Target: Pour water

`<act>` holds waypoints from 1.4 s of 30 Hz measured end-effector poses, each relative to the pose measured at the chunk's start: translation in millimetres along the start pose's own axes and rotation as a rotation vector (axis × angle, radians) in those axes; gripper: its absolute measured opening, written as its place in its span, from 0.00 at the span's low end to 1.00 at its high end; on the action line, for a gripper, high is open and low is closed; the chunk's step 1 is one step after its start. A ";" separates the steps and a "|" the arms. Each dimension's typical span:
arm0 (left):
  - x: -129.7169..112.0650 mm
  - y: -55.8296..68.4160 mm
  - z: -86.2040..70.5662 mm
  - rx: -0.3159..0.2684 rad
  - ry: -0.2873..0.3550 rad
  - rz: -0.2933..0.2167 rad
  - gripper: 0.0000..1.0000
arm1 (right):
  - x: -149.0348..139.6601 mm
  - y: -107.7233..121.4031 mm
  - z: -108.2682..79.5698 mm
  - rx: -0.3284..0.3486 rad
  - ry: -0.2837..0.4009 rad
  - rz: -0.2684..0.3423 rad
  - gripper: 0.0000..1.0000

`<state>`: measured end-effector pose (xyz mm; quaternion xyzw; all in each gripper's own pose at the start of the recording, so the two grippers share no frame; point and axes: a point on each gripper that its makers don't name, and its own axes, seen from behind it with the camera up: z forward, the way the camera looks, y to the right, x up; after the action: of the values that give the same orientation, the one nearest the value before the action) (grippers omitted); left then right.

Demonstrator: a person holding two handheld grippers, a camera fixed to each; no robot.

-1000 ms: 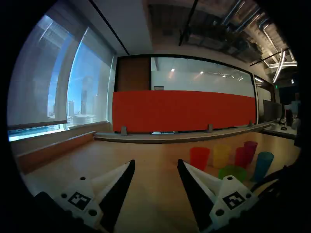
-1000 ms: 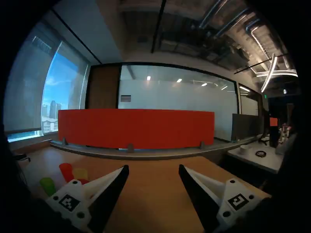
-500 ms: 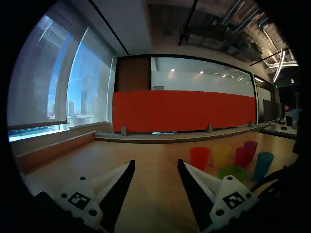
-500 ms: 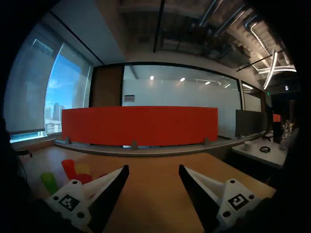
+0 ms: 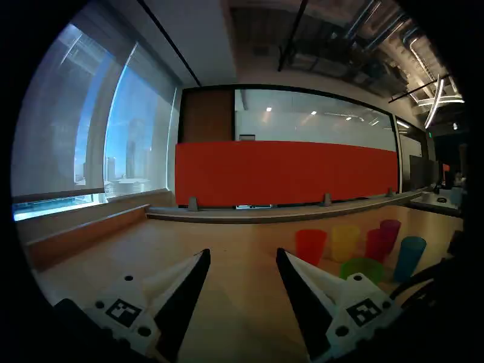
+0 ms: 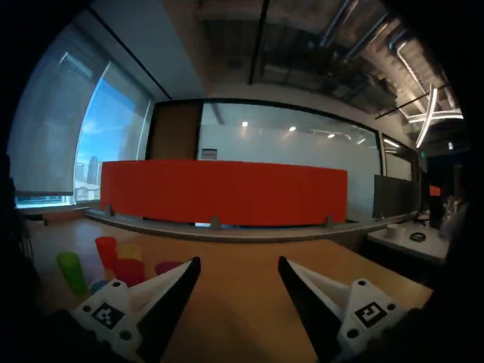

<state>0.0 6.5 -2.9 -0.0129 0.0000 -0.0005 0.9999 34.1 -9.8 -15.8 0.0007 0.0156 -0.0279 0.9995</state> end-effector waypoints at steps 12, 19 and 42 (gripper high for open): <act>-0.2 0.8 0.1 0.000 0.000 0.000 0.80 | 6.7 -10.9 5.9 -0.001 0.044 -0.041 0.99; -0.2 0.5 -0.2 0.000 0.000 0.000 0.80 | -7.8 4.9 8.1 -0.032 0.020 -0.011 0.99; 0.0 -0.3 -0.5 0.000 0.000 0.000 0.80 | -32.1 7.7 13.7 -0.001 -0.008 0.055 0.99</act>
<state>0.0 6.2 -3.4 -0.0129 0.0000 -0.0005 0.9999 3.0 -0.3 -1.2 0.0007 0.0115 -0.0006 0.9999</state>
